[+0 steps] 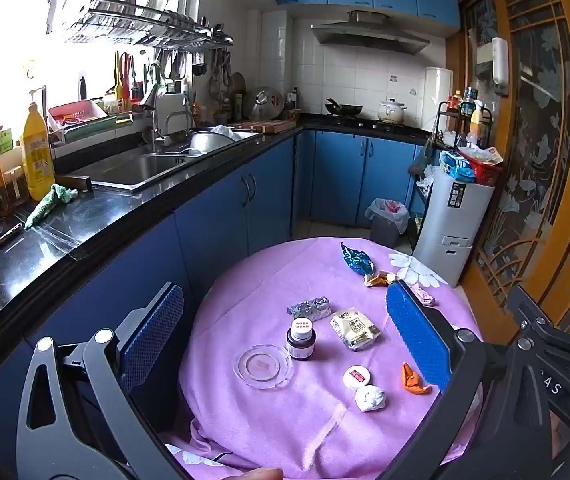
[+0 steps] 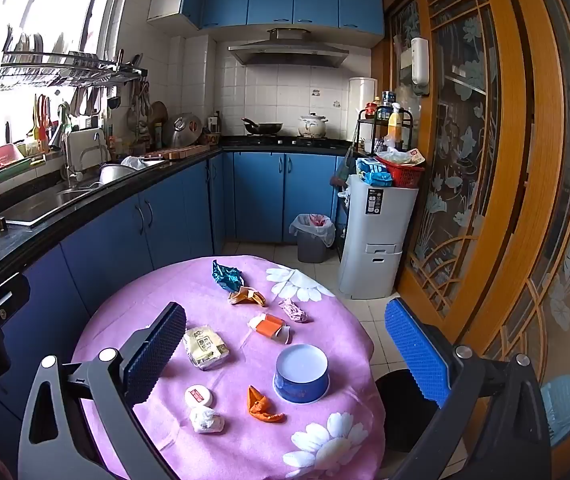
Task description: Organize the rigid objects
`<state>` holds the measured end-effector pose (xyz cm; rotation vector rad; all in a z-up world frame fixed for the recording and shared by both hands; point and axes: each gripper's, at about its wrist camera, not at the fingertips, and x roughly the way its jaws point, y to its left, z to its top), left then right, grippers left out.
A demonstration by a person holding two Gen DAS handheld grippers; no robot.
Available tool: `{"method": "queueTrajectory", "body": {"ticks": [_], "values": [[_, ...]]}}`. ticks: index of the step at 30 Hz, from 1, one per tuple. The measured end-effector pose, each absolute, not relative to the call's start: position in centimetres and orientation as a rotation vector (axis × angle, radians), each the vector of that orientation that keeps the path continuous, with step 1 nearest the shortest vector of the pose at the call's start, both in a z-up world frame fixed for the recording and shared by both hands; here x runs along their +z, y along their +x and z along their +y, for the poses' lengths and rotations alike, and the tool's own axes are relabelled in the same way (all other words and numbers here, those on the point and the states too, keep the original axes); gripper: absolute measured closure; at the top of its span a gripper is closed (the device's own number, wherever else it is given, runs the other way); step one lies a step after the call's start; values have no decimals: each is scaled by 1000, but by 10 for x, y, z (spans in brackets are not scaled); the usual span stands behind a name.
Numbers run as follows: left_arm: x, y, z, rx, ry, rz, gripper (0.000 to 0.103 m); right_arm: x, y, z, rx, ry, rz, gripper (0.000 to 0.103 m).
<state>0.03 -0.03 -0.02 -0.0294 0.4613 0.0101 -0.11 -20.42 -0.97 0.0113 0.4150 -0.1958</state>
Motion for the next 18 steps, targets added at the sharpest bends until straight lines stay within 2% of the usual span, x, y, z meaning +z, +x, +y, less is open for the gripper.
{"method": "queueTrajectory", "body": {"ticks": [18], "values": [[0,1,0,9,-36,465,3,-10,-1,-204,-194,10,414,6]]}}
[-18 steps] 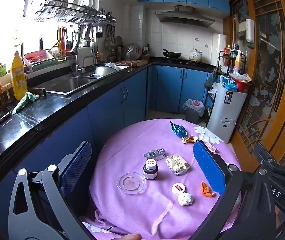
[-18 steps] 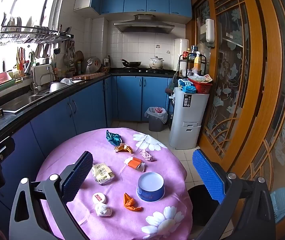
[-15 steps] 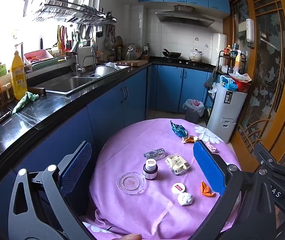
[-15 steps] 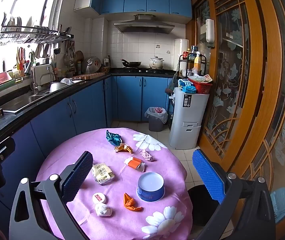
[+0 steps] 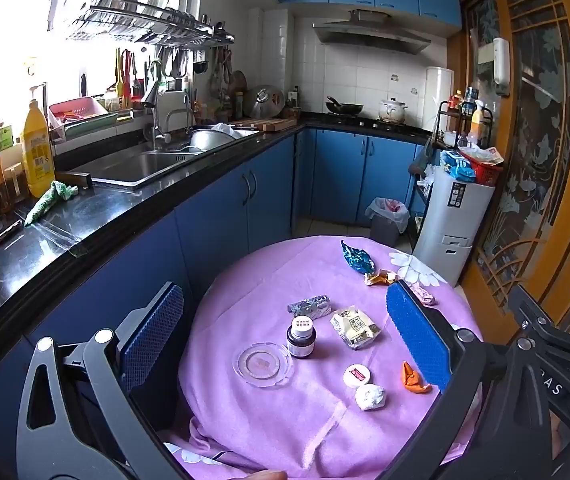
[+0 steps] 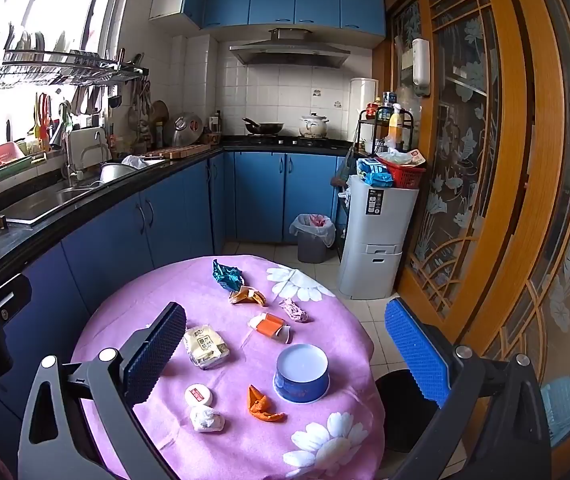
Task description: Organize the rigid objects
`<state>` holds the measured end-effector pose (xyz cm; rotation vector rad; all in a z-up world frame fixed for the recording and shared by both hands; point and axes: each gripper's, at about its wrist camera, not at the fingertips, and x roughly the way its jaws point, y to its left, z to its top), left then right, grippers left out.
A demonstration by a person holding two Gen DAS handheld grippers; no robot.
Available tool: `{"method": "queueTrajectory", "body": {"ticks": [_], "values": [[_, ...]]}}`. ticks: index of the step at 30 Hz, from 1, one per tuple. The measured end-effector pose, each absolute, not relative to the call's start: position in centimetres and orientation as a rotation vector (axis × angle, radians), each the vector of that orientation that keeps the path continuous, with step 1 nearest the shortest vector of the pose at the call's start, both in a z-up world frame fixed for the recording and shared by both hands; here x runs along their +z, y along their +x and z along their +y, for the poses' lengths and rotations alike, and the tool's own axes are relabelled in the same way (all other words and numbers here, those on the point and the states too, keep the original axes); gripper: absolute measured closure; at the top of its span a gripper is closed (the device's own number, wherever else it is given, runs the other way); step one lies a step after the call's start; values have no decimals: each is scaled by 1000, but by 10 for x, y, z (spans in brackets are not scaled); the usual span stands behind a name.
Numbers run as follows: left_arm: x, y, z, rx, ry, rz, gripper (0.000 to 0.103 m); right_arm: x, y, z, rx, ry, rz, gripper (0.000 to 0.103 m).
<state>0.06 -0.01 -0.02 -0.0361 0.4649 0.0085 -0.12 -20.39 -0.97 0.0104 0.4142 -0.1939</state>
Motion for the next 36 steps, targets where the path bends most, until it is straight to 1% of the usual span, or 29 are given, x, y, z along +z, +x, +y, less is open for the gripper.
{"method": "queueTrajectory", "body": {"ticks": [36], "values": [[-9,2,-2,8,-37,469,3,-10,-2,-203,-194,9,417,6]]}}
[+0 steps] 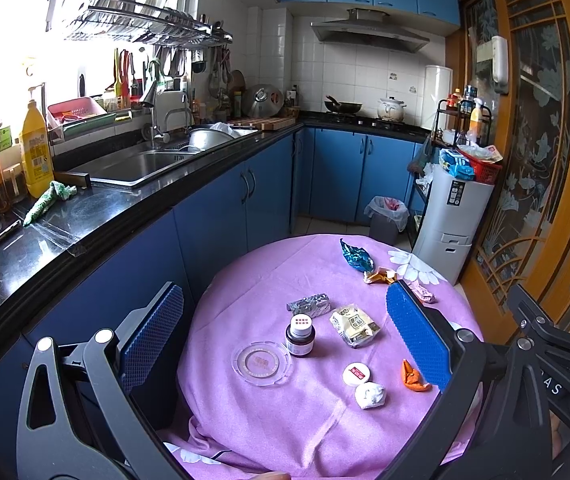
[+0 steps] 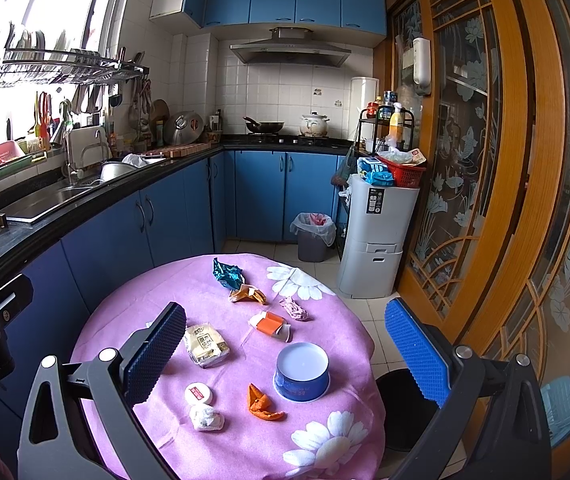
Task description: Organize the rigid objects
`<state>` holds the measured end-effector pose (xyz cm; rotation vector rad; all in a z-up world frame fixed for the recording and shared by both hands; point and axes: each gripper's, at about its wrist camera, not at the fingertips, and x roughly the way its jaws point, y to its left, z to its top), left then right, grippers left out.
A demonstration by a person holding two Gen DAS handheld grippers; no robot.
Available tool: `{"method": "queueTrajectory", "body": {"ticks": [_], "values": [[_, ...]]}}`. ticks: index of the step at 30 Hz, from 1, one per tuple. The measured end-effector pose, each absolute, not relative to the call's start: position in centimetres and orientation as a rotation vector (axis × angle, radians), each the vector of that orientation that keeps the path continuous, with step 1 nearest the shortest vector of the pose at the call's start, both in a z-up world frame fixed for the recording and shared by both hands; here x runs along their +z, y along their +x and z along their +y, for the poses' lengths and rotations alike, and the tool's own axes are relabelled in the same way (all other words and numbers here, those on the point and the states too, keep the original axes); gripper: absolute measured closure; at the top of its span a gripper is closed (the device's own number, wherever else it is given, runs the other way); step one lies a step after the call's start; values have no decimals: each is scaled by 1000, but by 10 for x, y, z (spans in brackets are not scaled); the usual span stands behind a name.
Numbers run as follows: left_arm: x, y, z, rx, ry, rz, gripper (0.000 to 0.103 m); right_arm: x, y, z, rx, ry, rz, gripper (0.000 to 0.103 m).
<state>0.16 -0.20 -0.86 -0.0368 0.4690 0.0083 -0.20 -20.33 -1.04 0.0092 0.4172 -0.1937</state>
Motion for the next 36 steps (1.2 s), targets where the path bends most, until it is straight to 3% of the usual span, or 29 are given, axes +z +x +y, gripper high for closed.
{"method": "queueTrajectory", "body": {"ticks": [36], "values": [[-7,0,-5,6,-38,466,3,-11,-1,-202,-194,6,413,6]]}}
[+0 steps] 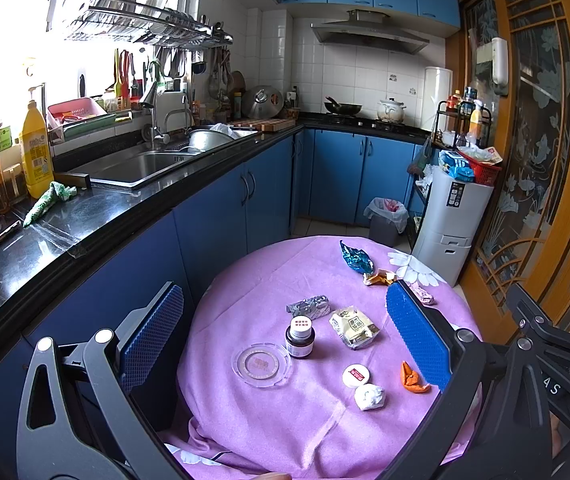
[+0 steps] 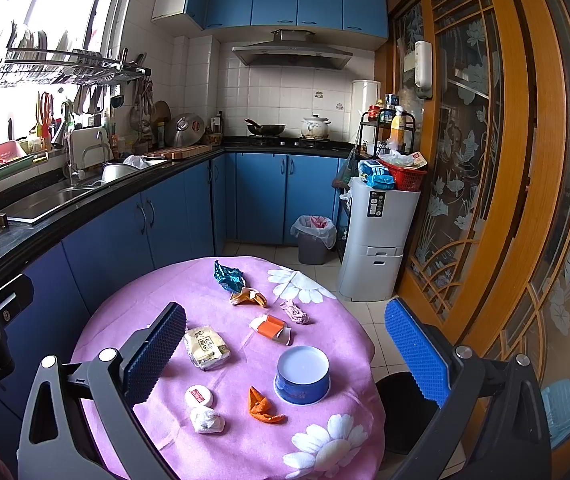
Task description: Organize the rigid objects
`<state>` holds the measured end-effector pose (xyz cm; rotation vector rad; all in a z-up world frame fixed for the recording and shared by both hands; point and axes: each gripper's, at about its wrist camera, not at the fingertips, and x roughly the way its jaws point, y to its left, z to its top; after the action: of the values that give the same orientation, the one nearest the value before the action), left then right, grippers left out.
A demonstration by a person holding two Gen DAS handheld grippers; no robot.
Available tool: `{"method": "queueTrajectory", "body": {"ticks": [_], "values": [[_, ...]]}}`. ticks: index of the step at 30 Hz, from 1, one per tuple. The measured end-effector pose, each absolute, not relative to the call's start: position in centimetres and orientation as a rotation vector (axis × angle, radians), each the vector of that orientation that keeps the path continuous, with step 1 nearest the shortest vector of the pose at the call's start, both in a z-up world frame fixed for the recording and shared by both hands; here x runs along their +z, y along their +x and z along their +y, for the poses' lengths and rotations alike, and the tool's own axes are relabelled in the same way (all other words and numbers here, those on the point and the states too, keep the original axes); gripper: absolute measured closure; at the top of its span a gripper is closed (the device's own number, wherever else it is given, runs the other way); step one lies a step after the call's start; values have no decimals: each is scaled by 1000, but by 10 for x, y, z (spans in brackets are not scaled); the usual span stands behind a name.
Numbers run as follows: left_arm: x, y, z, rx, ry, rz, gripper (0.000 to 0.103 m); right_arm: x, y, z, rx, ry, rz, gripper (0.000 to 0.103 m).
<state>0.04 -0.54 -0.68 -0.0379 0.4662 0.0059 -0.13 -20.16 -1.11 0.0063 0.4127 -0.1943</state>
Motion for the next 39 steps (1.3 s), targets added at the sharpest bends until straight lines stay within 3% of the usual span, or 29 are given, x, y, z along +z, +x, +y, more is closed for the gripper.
{"method": "queueTrajectory", "body": {"ticks": [39], "values": [[-1,0,-6,2,-37,471,3,-8,2,-197,-190,9,425,6]]}}
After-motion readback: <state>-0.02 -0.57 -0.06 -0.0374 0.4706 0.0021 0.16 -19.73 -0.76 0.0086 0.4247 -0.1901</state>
